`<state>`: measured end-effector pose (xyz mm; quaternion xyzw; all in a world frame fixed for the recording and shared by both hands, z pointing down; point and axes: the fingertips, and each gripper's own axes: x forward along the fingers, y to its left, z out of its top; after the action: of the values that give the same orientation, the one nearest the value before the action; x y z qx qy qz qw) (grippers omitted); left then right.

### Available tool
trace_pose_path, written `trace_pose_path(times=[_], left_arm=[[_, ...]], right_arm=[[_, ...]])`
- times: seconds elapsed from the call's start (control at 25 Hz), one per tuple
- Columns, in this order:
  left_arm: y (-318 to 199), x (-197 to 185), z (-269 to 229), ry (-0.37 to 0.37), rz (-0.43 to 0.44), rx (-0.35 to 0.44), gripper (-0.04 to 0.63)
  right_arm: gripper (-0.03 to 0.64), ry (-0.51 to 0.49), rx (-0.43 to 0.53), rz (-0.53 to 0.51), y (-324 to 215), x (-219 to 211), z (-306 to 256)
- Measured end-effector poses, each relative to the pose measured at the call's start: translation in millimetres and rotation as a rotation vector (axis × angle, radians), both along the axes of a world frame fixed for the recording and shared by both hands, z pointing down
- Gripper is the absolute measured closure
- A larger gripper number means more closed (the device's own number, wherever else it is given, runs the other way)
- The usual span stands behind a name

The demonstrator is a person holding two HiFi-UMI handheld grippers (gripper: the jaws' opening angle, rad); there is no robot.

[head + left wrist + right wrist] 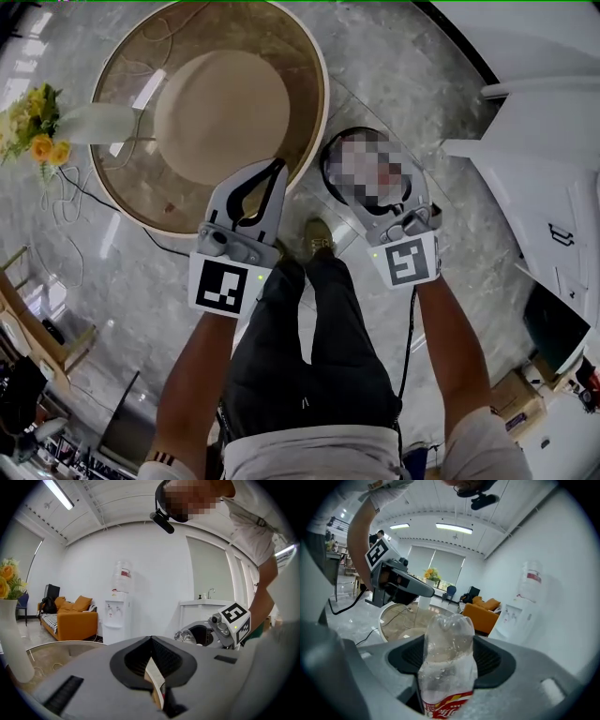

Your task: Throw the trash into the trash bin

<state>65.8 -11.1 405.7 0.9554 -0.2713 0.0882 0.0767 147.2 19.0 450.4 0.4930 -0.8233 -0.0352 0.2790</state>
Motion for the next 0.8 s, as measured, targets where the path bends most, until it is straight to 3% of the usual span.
trace_pose_path(times=[0.24,0.36,0.48,0.8], left_arm=[[3.7,23.0,0.4,-0.004,0.016,-0.003,0.595],[4.7,30.6,2.3,-0.014,0.017,-0.006,0.595],[5.8,37.6,5.7,-0.027,0.018,-0.006,0.595],[7.2,48.4,11.9,-0.034,0.006,-0.02,0.595]], right_arm=[[0.318,0.007,-0.038,0.022,12.8,26.0,18.8],[0.316,0.008,-0.109,0.005,20.7,33.4,41.8],[0.259,0.01,-0.178,-0.021,30.5,37.2,65.5],[0.272,0.006,-0.169,-0.036,36.0,47.9,67.3]])
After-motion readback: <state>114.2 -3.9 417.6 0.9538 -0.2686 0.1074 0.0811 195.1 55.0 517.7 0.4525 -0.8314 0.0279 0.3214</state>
